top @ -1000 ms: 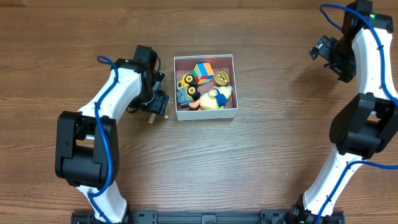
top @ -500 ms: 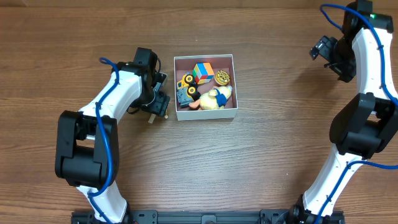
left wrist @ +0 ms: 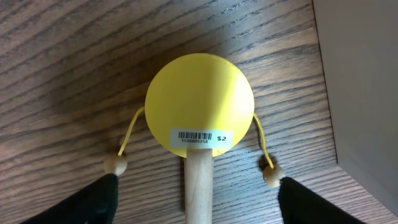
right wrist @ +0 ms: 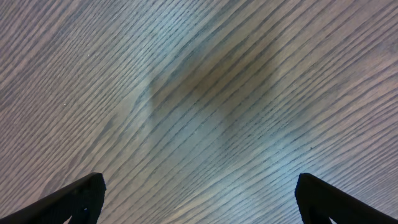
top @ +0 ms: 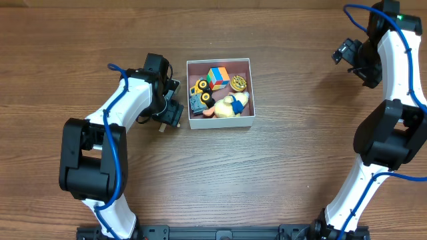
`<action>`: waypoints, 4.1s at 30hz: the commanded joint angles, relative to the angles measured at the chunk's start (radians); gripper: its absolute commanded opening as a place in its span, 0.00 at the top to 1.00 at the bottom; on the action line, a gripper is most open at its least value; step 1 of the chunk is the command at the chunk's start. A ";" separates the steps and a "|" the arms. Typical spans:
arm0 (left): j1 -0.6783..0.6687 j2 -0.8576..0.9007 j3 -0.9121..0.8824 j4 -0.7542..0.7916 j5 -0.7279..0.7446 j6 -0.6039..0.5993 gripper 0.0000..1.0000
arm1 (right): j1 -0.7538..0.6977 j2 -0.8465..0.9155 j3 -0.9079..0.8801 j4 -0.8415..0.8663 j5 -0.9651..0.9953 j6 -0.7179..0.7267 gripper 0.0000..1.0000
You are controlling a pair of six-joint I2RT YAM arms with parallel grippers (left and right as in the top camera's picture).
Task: Pack container
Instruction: 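Lift the drum with left gripper and hold it beside the box, then swing the drum over the box and release it inside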
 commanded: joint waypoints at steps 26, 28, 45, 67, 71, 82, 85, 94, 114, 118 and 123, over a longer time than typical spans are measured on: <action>-0.006 -0.008 -0.064 0.056 0.015 0.018 0.20 | 0.002 -0.005 -0.003 0.003 0.002 -0.002 0.00; -0.006 -0.008 -0.064 0.060 0.014 0.019 0.20 | 0.002 -0.005 -0.003 0.003 0.002 -0.002 0.00; -0.008 -0.008 -0.064 0.064 0.020 0.018 0.39 | 0.002 -0.005 -0.003 0.003 0.002 -0.002 0.00; -0.007 -0.007 -0.064 0.068 0.014 0.019 0.47 | 0.002 -0.005 -0.003 0.003 0.002 -0.002 0.00; -0.007 -0.007 -0.064 0.058 -0.010 0.018 0.47 | 0.002 -0.005 -0.003 0.003 0.002 -0.002 0.00; -0.007 -0.002 -0.069 0.056 -0.011 0.018 0.50 | 0.002 -0.005 -0.003 0.003 0.002 -0.002 0.00; -0.007 -0.002 -0.076 0.058 -0.012 0.018 0.50 | 0.002 -0.005 -0.003 0.003 0.002 -0.002 0.00; -0.007 -0.002 -0.086 0.063 -0.012 0.018 0.52 | 0.002 -0.005 -0.003 0.003 0.002 -0.002 0.00; -0.007 -0.002 -0.084 0.062 -0.012 0.011 0.80 | 0.002 -0.005 -0.003 0.003 0.002 -0.002 0.00; -0.007 -0.002 -0.082 0.062 -0.012 0.010 0.86 | 0.002 -0.005 -0.003 0.003 0.002 -0.002 0.00; -0.007 -0.003 -0.057 0.048 -0.012 -0.018 0.95 | 0.002 -0.005 -0.003 0.003 0.002 -0.002 0.00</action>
